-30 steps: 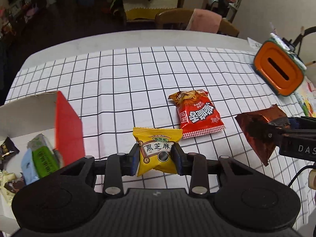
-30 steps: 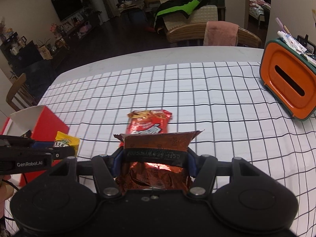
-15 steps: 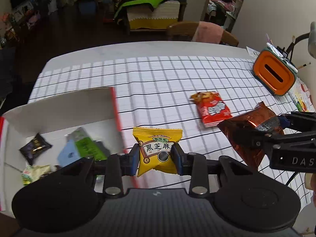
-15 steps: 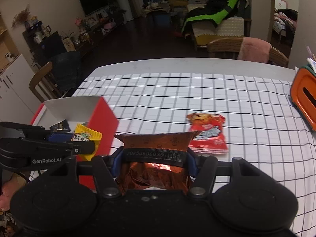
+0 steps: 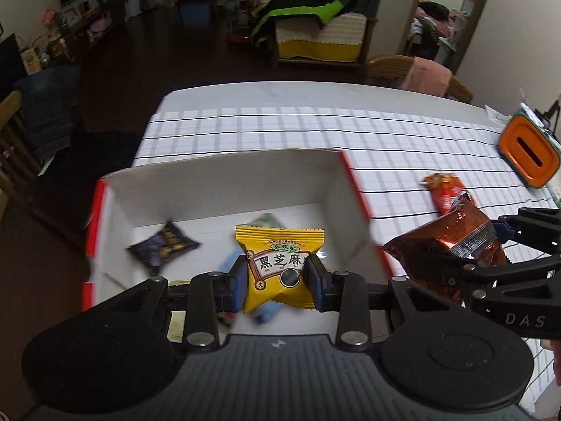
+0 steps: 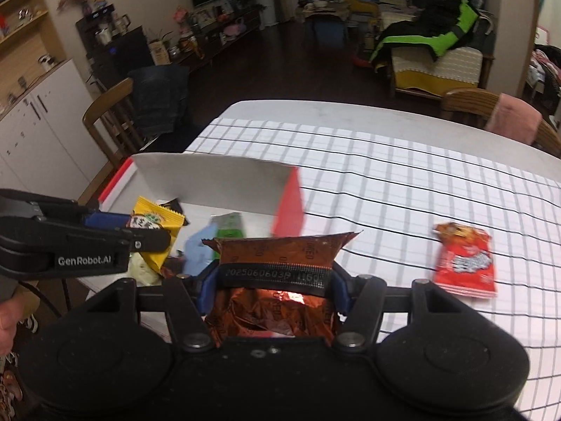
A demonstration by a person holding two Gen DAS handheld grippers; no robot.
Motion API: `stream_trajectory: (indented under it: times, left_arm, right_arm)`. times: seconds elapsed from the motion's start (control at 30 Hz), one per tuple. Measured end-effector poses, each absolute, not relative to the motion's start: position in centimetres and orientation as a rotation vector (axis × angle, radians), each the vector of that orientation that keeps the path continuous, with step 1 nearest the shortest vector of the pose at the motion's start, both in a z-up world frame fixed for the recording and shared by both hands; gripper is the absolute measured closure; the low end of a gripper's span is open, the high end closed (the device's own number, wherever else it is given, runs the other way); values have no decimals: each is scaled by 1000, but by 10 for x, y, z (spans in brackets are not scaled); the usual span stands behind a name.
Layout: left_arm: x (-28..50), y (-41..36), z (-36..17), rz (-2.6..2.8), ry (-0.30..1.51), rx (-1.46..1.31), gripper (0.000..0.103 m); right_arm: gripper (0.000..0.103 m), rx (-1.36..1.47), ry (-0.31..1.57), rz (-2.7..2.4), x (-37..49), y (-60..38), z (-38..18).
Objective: Organize snacks
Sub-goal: 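Carry the sesame candy and chocolate bag into the red box and release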
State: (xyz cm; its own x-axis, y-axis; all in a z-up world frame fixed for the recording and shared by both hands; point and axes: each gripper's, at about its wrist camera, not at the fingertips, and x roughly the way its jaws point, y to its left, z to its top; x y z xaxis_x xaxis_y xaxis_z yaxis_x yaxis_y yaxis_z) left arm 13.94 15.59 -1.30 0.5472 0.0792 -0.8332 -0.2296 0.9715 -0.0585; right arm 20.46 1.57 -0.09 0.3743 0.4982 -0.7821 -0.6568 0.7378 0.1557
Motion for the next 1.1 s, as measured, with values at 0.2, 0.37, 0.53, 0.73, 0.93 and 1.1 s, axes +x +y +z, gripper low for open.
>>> stream_trajectory:
  times: [0.2, 0.37, 0.53, 0.73, 0.93, 1.1]
  left_arm:
    - [135, 198, -20, 216, 989, -168, 69]
    - [143, 224, -37, 230, 1024, -168, 69]
    - [156, 236, -53, 228, 1061, -156, 69]
    - [173, 241, -66, 221, 1109, -147, 69]
    - [188, 238, -77, 215, 1177, -125, 68]
    - [196, 238, -86, 220, 1235, -120, 68]
  right_arm:
    - [42, -265, 927, 762, 198, 62, -13]
    - [42, -354, 923, 782, 196, 98, -30]
    - [42, -412, 938, 787, 203, 124, -49]
    - [42, -462, 962, 793, 214, 143, -66]
    - [42, -474, 983, 800, 218, 151, -74]
    - [42, -496, 990, 791, 219, 155, -77]
